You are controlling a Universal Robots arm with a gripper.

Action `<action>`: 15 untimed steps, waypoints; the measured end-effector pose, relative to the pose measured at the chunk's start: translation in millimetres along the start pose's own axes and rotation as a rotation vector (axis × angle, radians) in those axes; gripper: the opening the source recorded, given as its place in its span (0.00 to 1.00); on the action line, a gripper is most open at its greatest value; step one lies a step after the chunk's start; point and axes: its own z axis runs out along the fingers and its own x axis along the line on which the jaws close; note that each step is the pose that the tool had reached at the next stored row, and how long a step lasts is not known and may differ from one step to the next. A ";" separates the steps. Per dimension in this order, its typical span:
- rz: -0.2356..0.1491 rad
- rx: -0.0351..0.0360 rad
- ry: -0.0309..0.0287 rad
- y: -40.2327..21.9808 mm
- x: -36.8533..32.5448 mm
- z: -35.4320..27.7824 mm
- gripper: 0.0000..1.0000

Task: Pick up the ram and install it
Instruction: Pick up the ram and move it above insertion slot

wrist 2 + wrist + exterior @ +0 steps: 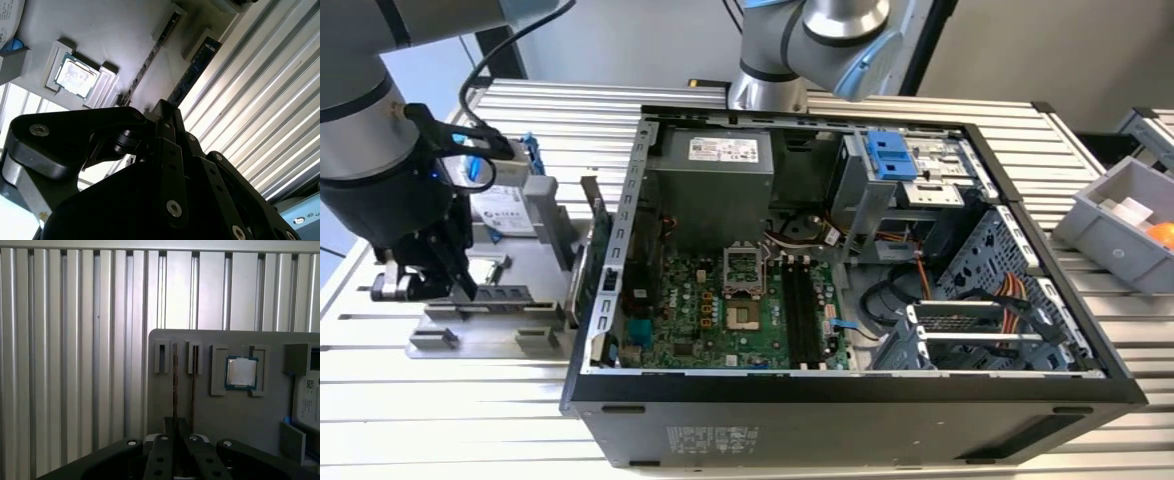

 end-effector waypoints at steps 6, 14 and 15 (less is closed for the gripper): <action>0.009 -0.0001 -0.0001 0.1 0.1 -7.1 0.00; 0.012 -0.0001 -0.0001 0.2 0.2 -18.4 0.00; 0.012 -0.0002 -0.0001 0.2 0.3 -20.2 0.00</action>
